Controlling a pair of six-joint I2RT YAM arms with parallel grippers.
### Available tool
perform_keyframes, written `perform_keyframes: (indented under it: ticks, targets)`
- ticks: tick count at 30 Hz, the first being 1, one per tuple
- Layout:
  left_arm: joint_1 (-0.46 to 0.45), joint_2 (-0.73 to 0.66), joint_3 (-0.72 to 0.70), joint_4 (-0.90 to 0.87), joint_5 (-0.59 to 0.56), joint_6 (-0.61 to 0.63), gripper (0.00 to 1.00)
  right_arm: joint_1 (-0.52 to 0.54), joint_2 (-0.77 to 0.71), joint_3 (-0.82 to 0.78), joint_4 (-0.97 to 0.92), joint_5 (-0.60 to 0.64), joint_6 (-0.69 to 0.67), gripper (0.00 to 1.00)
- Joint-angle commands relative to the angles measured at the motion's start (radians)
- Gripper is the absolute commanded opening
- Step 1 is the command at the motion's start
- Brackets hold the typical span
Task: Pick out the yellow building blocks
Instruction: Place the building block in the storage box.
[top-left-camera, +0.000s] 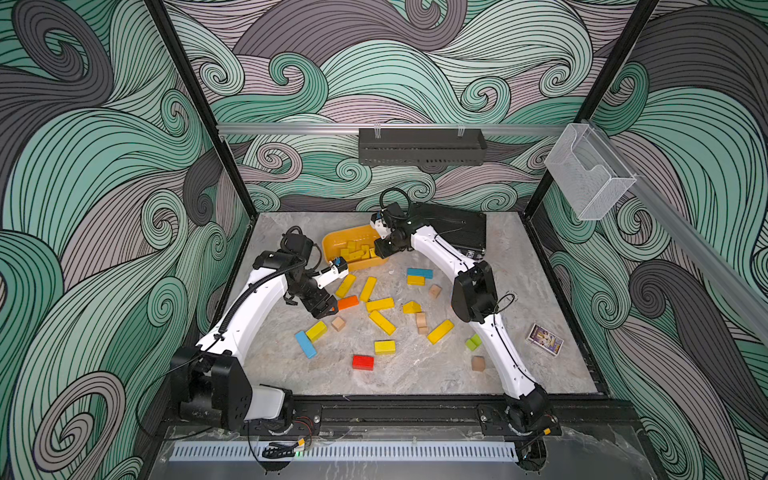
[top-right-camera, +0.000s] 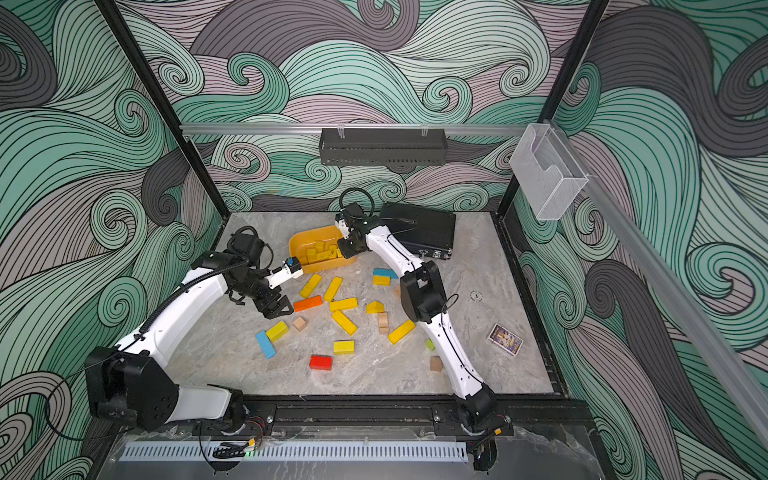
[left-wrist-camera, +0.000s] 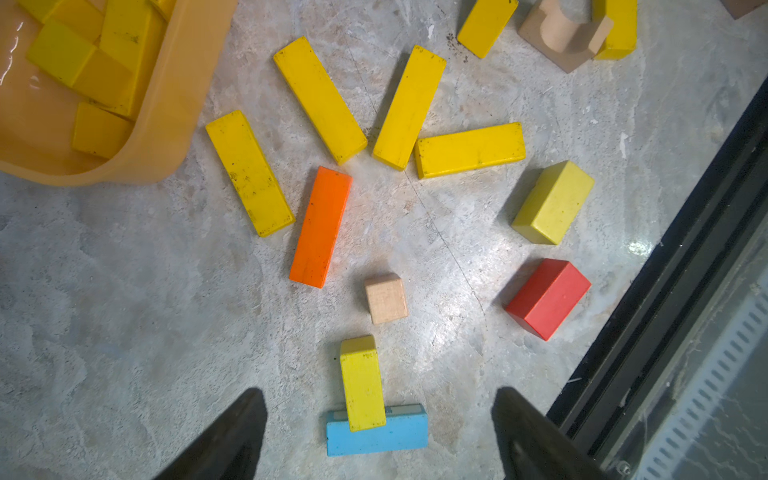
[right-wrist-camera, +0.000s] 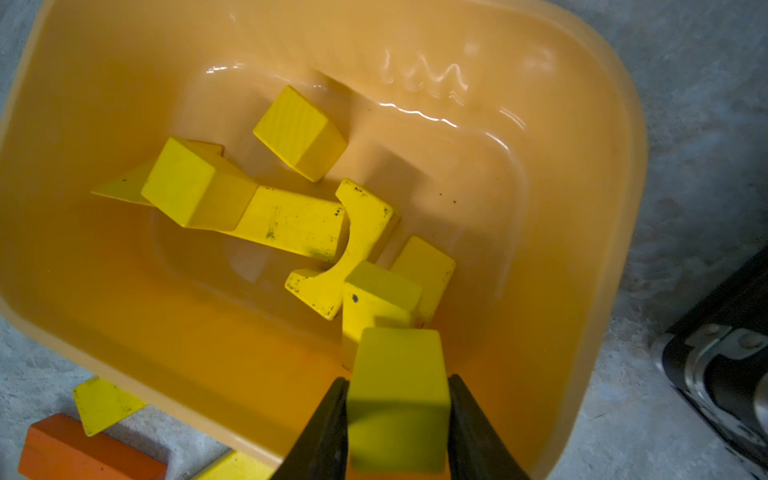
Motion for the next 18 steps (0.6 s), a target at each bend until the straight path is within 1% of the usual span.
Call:
perform_keyframes:
  ticks: [1, 3, 7, 11, 14, 16, 18]
  targets:
    - [-0.017, 0.016, 0.029, -0.017, -0.003, 0.023, 0.86, 0.000, -0.007, 0.027, -0.008, 0.023, -0.003, 0.43]
    - [-0.025, 0.021, 0.028, -0.014, -0.003, 0.027, 0.86, -0.001, -0.016, 0.033, -0.008, 0.031, -0.002, 0.45]
    - [-0.047, 0.027, 0.032, -0.010, -0.012, 0.050, 0.86, 0.000, -0.056, 0.049, -0.008, 0.050, -0.003, 0.45]
    - [-0.097, 0.044, 0.035, 0.002, -0.046, 0.089, 0.86, -0.007, -0.144, 0.030, -0.009, 0.106, 0.001, 0.44]
    - [-0.152, 0.083, 0.048, 0.008, -0.075, 0.131, 0.85, -0.034, -0.251, -0.053, -0.009, 0.142, 0.013, 0.43]
    - [-0.189, 0.103, 0.054, 0.023, -0.094, 0.157, 0.85, -0.064, -0.339, -0.144, -0.008, 0.160, 0.029, 0.43]
    - [-0.224, 0.132, 0.067, 0.034, -0.097, 0.193, 0.85, -0.107, -0.440, -0.268, -0.008, 0.151, 0.061, 0.42]
